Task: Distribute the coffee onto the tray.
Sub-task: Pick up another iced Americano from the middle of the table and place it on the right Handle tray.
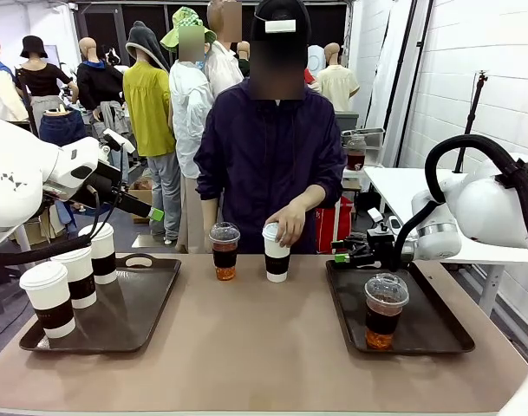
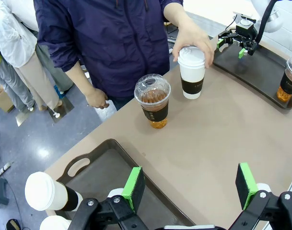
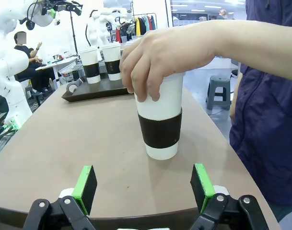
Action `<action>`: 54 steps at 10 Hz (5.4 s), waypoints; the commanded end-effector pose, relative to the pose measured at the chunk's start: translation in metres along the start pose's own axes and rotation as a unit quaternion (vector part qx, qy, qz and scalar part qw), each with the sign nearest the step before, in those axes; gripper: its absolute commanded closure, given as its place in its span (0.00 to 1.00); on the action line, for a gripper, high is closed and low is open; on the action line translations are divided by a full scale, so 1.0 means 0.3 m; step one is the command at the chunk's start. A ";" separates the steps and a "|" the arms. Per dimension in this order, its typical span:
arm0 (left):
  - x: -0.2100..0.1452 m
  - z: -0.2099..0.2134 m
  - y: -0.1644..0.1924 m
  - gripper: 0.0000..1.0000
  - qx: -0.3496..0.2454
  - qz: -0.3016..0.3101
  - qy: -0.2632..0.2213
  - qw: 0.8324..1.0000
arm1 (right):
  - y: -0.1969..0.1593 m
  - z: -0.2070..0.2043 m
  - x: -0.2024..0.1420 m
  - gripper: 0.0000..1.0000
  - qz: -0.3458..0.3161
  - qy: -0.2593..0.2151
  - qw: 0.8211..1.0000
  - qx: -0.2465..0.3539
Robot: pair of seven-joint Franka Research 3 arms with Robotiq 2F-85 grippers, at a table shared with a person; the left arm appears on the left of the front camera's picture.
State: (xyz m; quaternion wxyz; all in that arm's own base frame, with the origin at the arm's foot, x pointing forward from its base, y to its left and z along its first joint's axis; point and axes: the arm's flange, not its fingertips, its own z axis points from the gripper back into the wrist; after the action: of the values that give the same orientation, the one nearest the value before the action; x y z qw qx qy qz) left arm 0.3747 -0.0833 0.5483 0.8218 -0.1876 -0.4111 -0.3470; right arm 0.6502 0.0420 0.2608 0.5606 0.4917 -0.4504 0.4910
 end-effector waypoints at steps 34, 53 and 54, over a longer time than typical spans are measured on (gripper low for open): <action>-0.004 0.001 0.005 0.00 -0.004 0.003 -0.001 1.000 | -0.096 -0.432 0.013 0.00 0.018 -0.009 1.000 0.023; -0.004 0.001 0.005 0.00 -0.004 0.003 -0.001 1.000 | -0.195 -0.940 -0.019 0.00 0.003 -0.028 0.998 0.050; -0.004 0.001 0.005 0.00 -0.004 0.003 -0.001 1.000 | -0.201 -0.961 -0.012 0.00 0.002 -0.028 0.998 0.055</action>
State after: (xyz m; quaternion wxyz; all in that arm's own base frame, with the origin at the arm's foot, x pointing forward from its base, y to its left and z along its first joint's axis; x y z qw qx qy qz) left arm 0.3747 -0.0833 0.5484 0.8218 -0.1875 -0.4111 -0.3471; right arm 0.6985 0.3148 0.2202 0.5127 0.5311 -0.4534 0.4995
